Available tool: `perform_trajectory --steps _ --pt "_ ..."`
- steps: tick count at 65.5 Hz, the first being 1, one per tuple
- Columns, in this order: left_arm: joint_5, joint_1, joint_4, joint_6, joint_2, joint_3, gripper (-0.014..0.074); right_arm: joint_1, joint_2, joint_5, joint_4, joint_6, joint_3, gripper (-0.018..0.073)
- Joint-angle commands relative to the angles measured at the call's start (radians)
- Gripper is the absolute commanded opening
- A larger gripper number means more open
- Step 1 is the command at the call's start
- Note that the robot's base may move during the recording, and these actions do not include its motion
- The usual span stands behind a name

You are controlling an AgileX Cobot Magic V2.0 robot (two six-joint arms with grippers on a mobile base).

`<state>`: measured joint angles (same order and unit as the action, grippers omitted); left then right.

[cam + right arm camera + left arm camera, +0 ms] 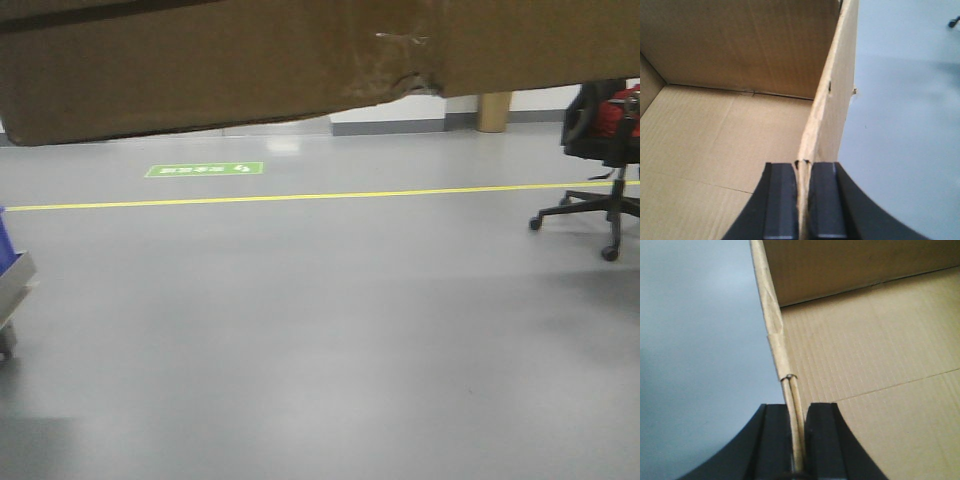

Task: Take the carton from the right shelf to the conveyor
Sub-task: 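Hold the carton with both grippers while the base turns and drives to the conveyor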

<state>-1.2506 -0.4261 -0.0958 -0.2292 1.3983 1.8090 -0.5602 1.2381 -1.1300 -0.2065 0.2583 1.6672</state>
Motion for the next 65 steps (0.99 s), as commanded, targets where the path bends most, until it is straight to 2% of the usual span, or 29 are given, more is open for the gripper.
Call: perform_trajectory --steps 1,65 --pt "0.030 -0.010 0.011 0.008 -0.008 0.002 -0.0009 0.001 -0.015 0.076 0.017 -0.015 0.005 -0.0068" --pt "0.030 -0.010 0.011 0.008 -0.008 0.002 -0.0009 0.001 -0.015 0.076 0.017 -0.015 0.005 -0.0068"
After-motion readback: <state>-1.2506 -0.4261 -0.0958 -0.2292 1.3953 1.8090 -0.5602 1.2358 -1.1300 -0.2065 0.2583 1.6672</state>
